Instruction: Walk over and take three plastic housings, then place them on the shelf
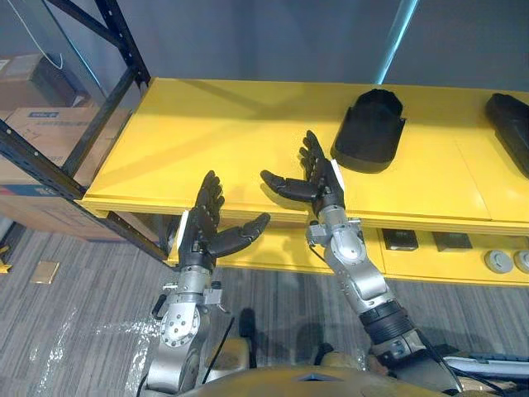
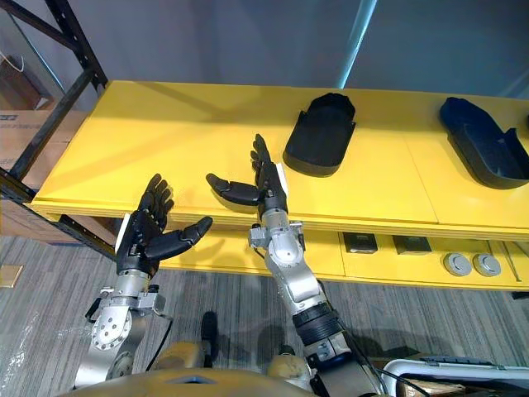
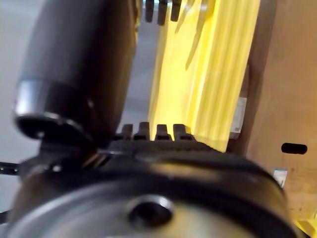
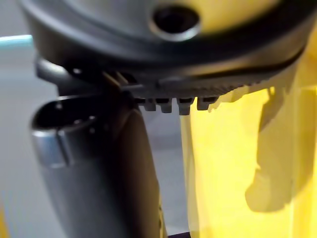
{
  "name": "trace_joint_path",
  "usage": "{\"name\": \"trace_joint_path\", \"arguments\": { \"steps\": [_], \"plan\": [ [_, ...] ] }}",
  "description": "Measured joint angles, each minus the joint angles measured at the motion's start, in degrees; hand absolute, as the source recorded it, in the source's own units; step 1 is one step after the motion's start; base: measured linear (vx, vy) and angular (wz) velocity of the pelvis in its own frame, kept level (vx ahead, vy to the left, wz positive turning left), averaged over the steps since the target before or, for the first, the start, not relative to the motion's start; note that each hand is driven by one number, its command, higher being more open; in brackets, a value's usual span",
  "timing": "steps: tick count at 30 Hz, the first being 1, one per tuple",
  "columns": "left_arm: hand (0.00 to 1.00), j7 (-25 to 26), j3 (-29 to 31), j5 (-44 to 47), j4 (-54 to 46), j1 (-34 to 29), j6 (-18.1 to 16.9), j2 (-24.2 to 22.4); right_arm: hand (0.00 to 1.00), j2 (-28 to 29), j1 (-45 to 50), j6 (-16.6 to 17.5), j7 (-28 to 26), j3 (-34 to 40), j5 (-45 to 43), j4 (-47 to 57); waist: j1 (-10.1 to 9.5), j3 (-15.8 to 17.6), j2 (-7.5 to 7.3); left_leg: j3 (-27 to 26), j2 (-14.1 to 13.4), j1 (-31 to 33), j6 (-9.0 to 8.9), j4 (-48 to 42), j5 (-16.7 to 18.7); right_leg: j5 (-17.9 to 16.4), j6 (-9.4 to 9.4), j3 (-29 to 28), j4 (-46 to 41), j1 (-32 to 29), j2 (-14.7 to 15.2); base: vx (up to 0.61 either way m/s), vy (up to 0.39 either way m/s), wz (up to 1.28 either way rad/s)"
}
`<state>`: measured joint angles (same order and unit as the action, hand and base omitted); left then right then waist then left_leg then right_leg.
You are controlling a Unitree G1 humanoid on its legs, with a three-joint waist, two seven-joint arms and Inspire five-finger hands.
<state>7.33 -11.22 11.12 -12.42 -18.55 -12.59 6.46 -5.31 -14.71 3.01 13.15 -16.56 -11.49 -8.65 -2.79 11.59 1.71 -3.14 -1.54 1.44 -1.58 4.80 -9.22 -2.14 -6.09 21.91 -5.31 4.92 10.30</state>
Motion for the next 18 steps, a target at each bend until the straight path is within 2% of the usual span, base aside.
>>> {"name": "trace_joint_path", "arguments": {
  "steps": [6, 13, 18],
  "plan": [
    [1.0, -0.05, -0.32, 0.0, -0.01, 0.07, -0.34, 0.08, 1.0, 0.69, -1.26, 0.53, 2.82, 0.22, 1.51, -2.07, 0.02, 1.06, 0.56, 0.05, -0.02, -0.16, 0.0, 0.02, -0.18, -0.16, 0.2, -0.02, -0.67, -0.11, 0.11, 0.0, -0.004, 0.0],
    [1.0, 0.37, -1.68, 0.0, -0.02, 0.02, -1.01, 0.26, 1.0, 1.85, -1.88, 3.02, 10.17, 0.6, 2.4, -3.69, -0.13, 2.25, 0.66, -0.53, -0.05, -0.22, -0.05, 0.03, -0.36, -0.19, 0.2, -0.68, -1.07, -0.68, 0.41, -0.01, -0.003, -0.03],
    [1.0, 0.72, -1.83, -0.01, 0.05, 0.03, -1.05, 0.28, 1.0, 3.26, -1.88, 3.76, 11.95, 2.44, 4.06, -4.82, -0.2, 2.66, 0.62, -1.22, -0.06, -0.74, 0.03, 0.03, -0.4, -0.17, 0.19, -1.39, -1.59, -0.75, 0.53, 0.0, -0.015, -0.07]
  ]
}}
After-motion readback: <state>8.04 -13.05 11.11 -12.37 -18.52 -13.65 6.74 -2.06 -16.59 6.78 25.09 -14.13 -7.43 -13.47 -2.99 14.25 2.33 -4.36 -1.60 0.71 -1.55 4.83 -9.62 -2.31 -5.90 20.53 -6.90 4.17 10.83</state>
